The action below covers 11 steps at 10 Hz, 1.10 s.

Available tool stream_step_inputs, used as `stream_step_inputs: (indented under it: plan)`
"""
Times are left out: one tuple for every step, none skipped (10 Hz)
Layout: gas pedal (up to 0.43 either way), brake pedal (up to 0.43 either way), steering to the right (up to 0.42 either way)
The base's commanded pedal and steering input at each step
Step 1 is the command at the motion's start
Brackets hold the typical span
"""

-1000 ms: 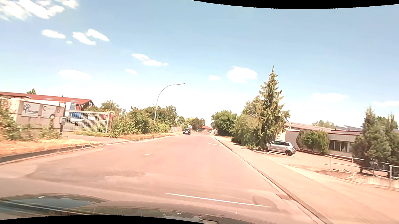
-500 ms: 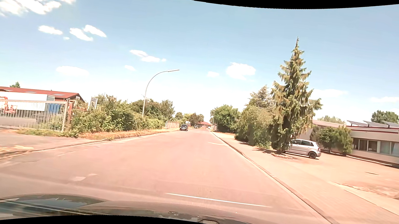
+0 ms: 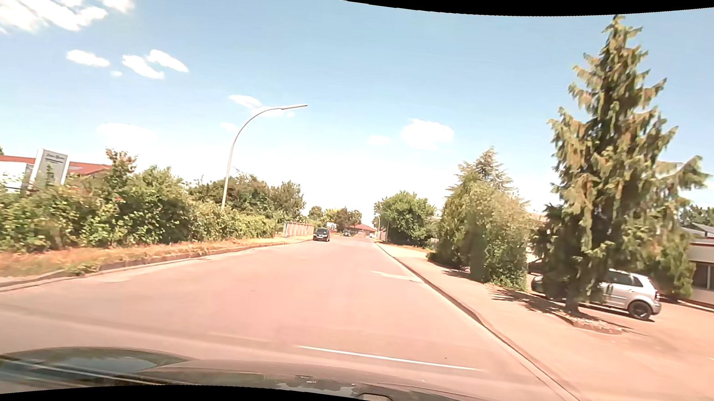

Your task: Follow the waypoints while adhering to traffic rules and regulations

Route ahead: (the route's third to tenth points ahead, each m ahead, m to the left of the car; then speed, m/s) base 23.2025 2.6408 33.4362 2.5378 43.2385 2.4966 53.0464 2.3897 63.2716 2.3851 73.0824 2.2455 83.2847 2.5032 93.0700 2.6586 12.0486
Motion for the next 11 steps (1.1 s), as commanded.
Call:
stream_step_inputs:
  plan:
    - [0.169,0.0,0.001]
    - [0.169,0.0,0.0]
    - [0.169,0.0,0.0]
    - [0.157,0.0,0.0]
    - [0.157,0.0,-0.001]
    - [0.157,0.0,-0.001]
    - [0.15,0.0,-0.001]
    - [0.15,0.0,-0.003]
    - [0.15,0.0,-0.004]
    - [0.15,0.0,-0.005]
    - [0.15,0.0,-0.006]
